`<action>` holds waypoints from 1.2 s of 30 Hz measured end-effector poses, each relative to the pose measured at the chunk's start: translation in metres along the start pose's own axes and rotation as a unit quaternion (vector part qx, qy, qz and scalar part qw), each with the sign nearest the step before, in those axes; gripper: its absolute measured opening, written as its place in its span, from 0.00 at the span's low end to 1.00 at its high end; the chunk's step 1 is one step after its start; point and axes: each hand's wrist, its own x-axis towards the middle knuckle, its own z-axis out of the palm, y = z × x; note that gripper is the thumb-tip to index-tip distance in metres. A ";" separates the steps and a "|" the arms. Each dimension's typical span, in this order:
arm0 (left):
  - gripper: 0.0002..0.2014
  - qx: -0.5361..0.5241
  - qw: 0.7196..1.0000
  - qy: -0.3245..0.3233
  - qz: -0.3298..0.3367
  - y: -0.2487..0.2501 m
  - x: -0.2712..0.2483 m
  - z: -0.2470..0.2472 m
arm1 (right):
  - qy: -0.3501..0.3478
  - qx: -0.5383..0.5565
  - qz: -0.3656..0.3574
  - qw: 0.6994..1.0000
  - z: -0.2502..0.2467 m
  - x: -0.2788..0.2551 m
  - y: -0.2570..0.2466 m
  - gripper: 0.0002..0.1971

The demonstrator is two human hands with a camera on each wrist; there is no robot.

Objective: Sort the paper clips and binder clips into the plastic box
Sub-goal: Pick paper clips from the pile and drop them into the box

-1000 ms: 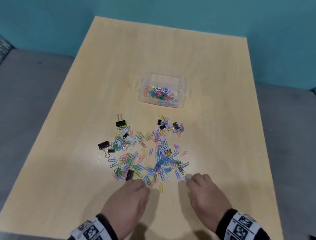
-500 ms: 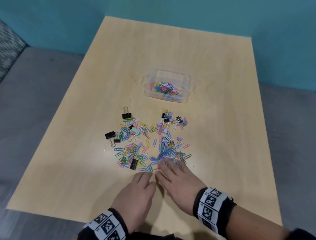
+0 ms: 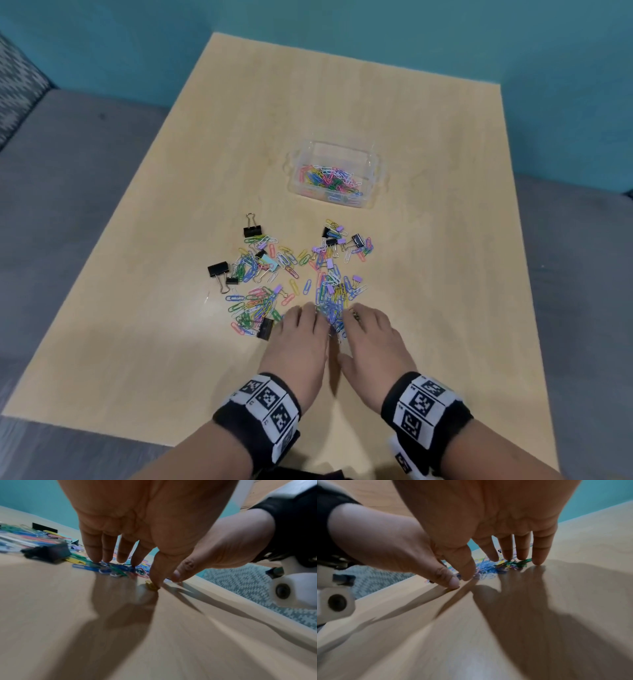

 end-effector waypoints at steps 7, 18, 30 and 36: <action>0.27 -0.040 0.998 0.046 0.015 -0.012 0.016 0.008 | 0.015 0.003 0.039 0.999 0.000 0.019 -0.003 0.33; 0.09 -0.112 0.993 0.042 0.011 -0.014 0.043 -0.007 | 0.018 0.094 0.043 0.995 -0.005 0.047 -0.006 0.11; 0.07 -0.237 0.965 0.009 -0.111 -0.018 0.055 -0.025 | -0.065 0.180 0.104 0.976 -0.020 0.059 0.017 0.06; 0.08 -0.464 0.862 -0.010 -0.207 -0.034 0.049 -0.036 | -0.114 0.447 0.189 0.867 -0.030 0.055 0.037 0.09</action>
